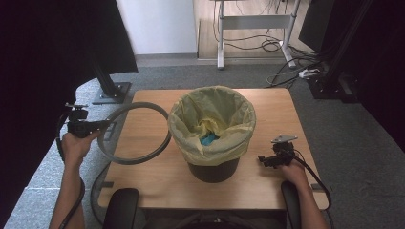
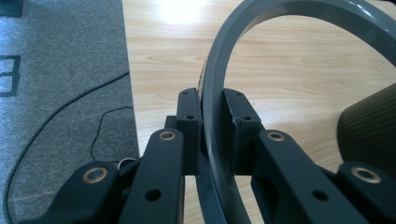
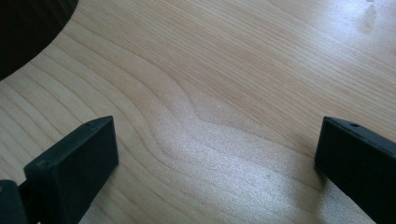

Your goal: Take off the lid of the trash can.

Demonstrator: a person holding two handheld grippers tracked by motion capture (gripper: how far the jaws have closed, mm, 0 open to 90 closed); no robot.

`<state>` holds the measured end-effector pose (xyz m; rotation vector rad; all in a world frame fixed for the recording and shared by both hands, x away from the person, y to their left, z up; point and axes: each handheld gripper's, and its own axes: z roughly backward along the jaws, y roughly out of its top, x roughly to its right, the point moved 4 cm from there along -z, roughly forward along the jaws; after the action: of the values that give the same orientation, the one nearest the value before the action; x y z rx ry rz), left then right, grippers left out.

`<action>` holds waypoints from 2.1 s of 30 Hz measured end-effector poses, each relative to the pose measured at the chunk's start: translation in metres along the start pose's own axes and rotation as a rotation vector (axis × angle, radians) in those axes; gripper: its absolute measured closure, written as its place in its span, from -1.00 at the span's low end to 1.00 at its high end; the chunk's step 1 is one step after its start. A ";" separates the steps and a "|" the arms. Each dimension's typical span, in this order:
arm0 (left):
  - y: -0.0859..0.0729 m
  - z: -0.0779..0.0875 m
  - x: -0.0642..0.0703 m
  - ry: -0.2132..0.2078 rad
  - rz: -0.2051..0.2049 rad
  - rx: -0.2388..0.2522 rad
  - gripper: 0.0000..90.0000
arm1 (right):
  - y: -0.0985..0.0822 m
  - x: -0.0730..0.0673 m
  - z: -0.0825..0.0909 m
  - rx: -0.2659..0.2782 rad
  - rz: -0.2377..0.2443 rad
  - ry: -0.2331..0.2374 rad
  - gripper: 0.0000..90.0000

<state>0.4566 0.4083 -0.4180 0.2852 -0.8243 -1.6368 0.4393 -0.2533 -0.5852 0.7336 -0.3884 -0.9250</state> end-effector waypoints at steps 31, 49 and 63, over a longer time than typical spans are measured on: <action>-0.067 -0.099 -0.004 -0.018 0.027 -0.080 0.73 | 0.000 0.000 0.000 0.000 -0.003 0.001 -1.00; -0.086 -0.124 0.012 0.117 -0.143 -0.094 0.52 | 0.000 0.000 0.000 0.000 -0.002 0.001 -1.00; -0.099 -0.137 0.017 0.117 -0.230 -0.042 -0.96 | 0.000 0.000 0.000 0.000 -0.003 0.002 -1.00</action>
<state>0.4588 0.3466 -0.5762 0.4557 -0.6876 -1.8308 0.4392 -0.2530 -0.5852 0.7348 -0.3861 -0.9268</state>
